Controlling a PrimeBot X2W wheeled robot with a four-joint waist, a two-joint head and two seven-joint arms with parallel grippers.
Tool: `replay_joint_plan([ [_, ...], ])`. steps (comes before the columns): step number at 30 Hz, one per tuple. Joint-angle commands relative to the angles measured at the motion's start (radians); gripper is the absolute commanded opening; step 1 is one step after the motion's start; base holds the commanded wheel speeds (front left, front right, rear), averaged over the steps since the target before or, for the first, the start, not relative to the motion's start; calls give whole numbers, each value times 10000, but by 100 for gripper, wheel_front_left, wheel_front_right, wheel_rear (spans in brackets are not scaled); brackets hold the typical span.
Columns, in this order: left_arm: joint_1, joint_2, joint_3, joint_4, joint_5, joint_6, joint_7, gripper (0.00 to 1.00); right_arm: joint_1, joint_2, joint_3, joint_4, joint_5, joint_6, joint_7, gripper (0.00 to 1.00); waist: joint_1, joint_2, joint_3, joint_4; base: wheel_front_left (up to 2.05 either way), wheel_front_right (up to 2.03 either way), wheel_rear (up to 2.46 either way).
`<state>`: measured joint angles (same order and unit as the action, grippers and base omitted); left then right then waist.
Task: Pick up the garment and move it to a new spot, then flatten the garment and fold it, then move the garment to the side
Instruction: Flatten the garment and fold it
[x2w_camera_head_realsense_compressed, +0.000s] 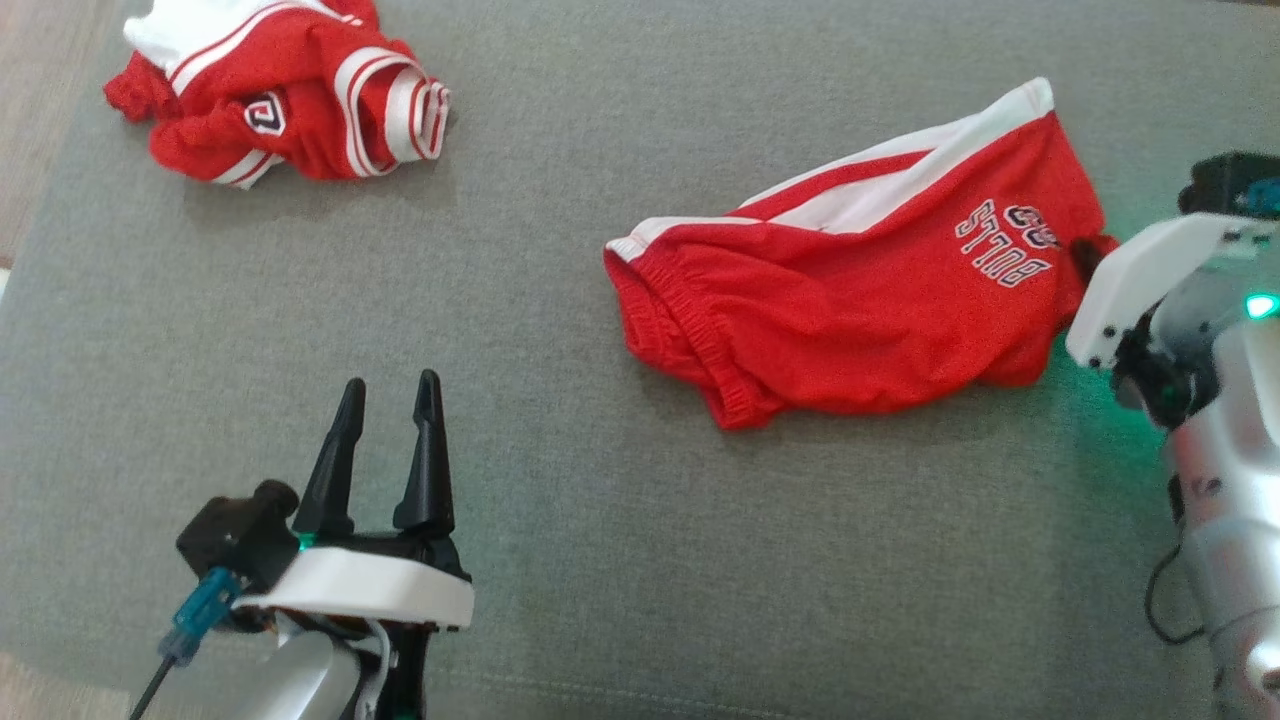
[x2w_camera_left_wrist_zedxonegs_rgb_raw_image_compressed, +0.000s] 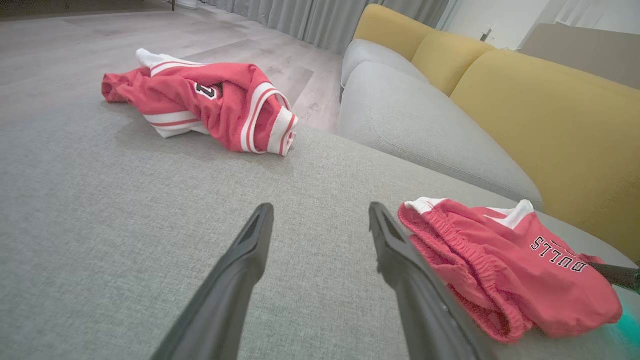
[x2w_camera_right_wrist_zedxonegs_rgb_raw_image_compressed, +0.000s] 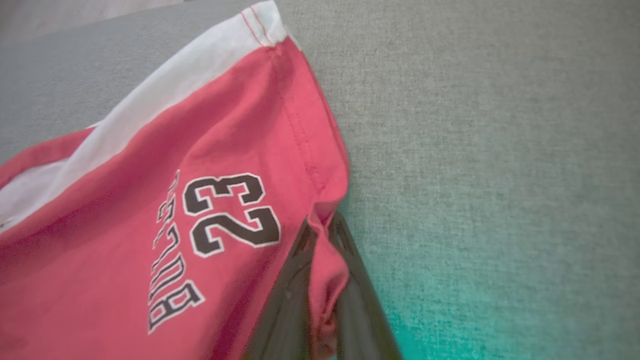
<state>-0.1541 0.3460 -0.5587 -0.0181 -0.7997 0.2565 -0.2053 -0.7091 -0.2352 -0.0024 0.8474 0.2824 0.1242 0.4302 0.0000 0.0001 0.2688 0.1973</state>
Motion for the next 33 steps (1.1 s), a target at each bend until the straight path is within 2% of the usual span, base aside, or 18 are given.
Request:
replay_joint_plan([
  [1, -50, 307, 349, -341, 103, 67, -110, 100, 253, 47, 161, -282, 58, 65, -107, 0, 0, -1, -129, -104, 0, 0, 0],
  [8, 455, 410, 404, -223, -19, 167, -142, 100, 946, 704, -120, -771, 265, 65, -1493, 0, 0, -1, -1115, -864, 0, 0, 0],
  [17, 1386, 542, 406, -95, -124, 263, -255, 100, 3247, 1404, -1192, -1763, -5, 65, -2619, 0, 0, -1, -2347, -1674, 0, 0, 0],
  [26, 1462, 512, 138, -244, -7, 343, -125, 100, 4440, 1709, -1902, -2929, -469, 65, -2432, 0, 0, -1, -2496, -1676, 0, 0, 0],
  [29, 1378, 460, 2, -274, 68, 355, -62, 100, 4241, 1784, -2158, -3220, -784, 65, -2522, 0, 0, -1, -2466, -1566, 0, 0, 0],
  [33, 1306, 406, -85, -280, 95, 345, -22, 100, 3692, 1831, -1805, -3350, -873, 65, -2505, 0, 0, -1, -2506, -1467, 0, 0, 0],
])
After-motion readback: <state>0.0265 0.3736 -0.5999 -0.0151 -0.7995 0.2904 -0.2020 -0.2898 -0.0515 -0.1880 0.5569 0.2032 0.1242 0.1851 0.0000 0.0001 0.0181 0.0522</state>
